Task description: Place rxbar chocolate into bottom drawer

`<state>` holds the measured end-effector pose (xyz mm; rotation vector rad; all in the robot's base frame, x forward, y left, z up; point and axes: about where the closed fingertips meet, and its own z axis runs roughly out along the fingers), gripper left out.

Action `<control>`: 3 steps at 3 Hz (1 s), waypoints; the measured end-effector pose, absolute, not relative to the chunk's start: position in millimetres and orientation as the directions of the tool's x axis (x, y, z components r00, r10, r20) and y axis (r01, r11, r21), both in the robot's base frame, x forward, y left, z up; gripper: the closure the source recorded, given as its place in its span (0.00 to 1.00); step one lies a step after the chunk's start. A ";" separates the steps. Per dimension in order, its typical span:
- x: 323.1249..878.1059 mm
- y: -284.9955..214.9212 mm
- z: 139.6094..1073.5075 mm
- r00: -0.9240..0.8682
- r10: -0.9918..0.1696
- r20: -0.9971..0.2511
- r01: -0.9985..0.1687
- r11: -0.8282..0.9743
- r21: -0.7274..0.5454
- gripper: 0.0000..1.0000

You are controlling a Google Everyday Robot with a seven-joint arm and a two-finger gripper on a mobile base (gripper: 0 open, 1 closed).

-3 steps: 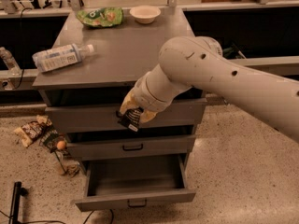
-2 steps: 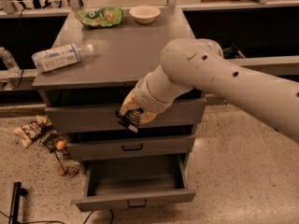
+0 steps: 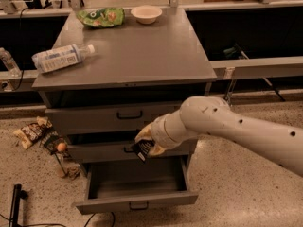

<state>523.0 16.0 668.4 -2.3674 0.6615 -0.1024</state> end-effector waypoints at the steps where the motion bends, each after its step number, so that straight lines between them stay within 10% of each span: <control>1: 541.3 1.7 599.5 0.800 -0.580 -0.152 -0.513 -0.531 -0.675 1.00; 3: 567.1 -20.9 471.4 0.617 -0.678 -0.400 -0.745 -0.337 -0.576 1.00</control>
Offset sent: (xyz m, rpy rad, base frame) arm 0.0648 -0.0414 -0.1868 0.2405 0.1351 -0.3283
